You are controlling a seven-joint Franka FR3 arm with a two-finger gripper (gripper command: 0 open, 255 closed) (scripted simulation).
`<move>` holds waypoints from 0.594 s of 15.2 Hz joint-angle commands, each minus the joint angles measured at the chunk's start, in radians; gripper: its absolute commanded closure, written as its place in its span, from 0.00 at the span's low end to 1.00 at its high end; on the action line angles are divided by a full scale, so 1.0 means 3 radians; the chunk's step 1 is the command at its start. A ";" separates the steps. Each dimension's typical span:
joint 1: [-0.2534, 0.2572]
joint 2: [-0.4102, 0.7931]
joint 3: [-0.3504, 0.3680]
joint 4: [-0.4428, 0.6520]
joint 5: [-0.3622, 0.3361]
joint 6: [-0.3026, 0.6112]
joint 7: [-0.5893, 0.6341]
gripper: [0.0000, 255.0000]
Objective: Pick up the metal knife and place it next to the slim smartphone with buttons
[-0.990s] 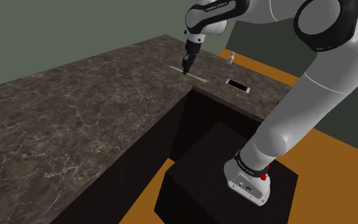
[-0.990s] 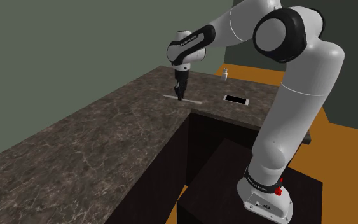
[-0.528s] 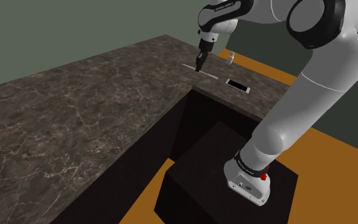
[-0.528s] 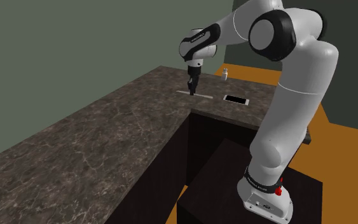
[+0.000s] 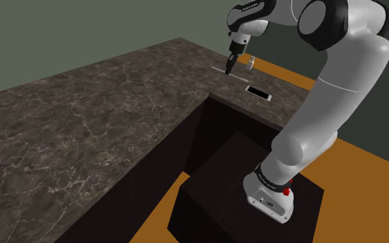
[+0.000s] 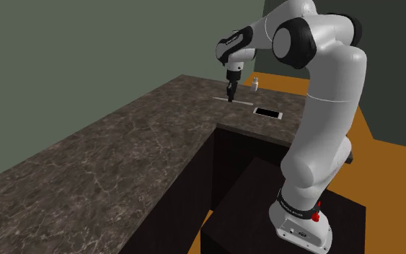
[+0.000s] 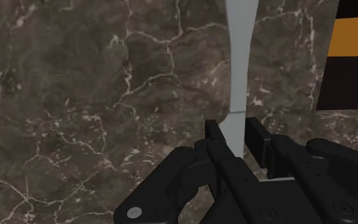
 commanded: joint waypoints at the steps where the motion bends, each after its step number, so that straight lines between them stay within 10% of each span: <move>1: -0.0099 0.0126 -0.0058 0.0150 0.0042 -0.0041 -0.0169 1.00; 9: -0.0549 0.0727 -0.0211 0.0961 0.0250 -0.0326 -0.0765 1.00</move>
